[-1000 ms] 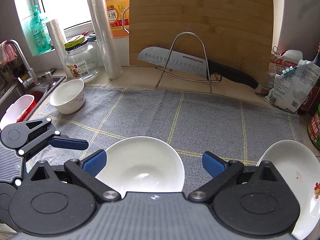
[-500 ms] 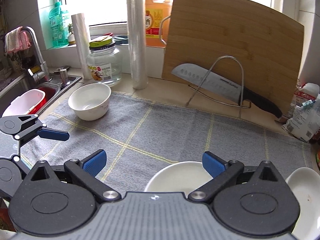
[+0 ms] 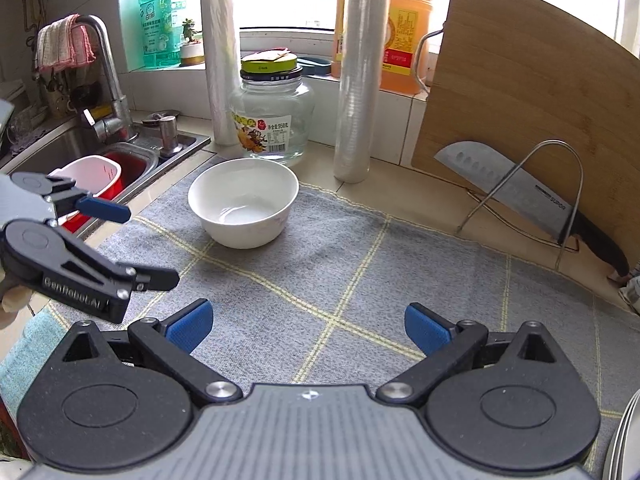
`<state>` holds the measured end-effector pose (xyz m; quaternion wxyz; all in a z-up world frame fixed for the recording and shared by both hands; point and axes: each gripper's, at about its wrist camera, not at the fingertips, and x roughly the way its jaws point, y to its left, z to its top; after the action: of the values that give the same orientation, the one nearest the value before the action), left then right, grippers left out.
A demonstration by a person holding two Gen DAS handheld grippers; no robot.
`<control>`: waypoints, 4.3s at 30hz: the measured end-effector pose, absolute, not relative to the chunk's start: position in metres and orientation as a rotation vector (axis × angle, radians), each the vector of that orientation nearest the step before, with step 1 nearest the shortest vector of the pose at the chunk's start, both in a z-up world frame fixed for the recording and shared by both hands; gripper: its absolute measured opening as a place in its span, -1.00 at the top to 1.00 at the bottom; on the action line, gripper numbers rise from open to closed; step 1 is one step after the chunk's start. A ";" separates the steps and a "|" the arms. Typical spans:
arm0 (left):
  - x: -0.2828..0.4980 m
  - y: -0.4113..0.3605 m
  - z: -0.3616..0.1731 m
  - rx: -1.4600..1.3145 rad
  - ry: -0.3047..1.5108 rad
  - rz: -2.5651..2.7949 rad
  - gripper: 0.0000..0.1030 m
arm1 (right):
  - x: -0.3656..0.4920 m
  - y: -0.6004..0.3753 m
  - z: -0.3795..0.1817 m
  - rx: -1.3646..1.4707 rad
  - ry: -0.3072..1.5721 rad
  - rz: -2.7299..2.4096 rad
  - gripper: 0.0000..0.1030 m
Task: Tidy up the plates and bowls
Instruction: 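Move the left tool toward the remaining white bowl by the jar, then grip the white bowl rim with the left tool while the right tool rubs inside, then carry the white bowl with the left tool onto the pink-flowered bowl stack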
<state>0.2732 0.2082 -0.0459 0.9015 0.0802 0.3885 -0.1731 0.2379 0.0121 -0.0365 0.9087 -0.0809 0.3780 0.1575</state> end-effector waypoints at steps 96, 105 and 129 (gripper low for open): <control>0.366 0.181 -0.022 0.232 0.894 -0.738 -0.31 | 0.304 0.083 -0.047 -0.233 0.775 0.394 -0.77; 0.343 0.157 -0.004 0.250 0.886 -0.757 -0.31 | 0.275 0.062 -0.027 -0.205 0.760 0.371 -0.77; 0.288 0.048 0.019 0.346 0.805 -0.939 -0.31 | 0.208 -0.034 -0.005 -0.102 0.743 0.179 -0.77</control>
<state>0.2884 0.0484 0.0186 0.8008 0.1615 0.3753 -0.4379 0.2075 -0.0340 -0.0055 0.9266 -0.0498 0.3624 0.0875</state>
